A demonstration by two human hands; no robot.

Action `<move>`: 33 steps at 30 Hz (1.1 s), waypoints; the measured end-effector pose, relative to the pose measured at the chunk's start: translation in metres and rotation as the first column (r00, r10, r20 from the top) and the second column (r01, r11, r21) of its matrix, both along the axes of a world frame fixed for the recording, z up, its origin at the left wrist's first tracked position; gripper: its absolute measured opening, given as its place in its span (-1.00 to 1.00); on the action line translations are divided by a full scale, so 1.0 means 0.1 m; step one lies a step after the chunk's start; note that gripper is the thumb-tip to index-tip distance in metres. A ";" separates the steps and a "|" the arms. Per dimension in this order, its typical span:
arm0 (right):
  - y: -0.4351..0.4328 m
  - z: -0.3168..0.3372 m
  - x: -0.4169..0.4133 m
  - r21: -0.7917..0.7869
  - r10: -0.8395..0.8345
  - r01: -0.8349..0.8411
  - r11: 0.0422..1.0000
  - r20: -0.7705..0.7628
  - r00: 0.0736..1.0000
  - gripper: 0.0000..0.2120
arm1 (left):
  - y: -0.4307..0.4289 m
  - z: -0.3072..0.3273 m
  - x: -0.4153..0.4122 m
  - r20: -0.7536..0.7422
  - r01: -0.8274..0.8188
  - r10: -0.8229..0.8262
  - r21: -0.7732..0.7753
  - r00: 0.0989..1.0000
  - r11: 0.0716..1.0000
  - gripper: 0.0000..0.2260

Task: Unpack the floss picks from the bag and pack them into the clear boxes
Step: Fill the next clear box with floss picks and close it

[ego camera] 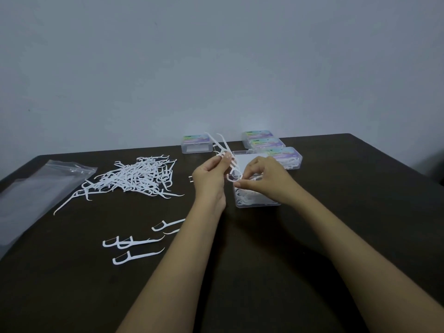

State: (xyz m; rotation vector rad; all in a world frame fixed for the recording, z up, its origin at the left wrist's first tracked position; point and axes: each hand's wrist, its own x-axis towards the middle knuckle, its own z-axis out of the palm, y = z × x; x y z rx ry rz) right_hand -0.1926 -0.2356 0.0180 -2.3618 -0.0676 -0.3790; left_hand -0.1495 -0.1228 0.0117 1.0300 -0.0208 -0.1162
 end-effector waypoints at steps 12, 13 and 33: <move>-0.25 0.13 -0.09 0.249 0.014 -0.002 0.968 -0.045 0.999 -0.89 | 0.08 -0.07 0.07 -0.055 -0.085 0.084 -0.026 0.995 0.996 -0.88; -0.27 0.14 -0.09 0.289 0.005 0.008 0.957 -0.043 0.999 -0.85 | 0.07 -0.08 0.08 -0.047 -0.085 0.084 -0.020 0.995 0.996 -0.88; -0.19 0.10 -0.07 -0.161 0.025 -0.060 0.985 -0.212 0.977 -0.82 | 0.02 -0.16 0.07 0.064 -0.072 0.062 0.162 0.996 0.984 -0.84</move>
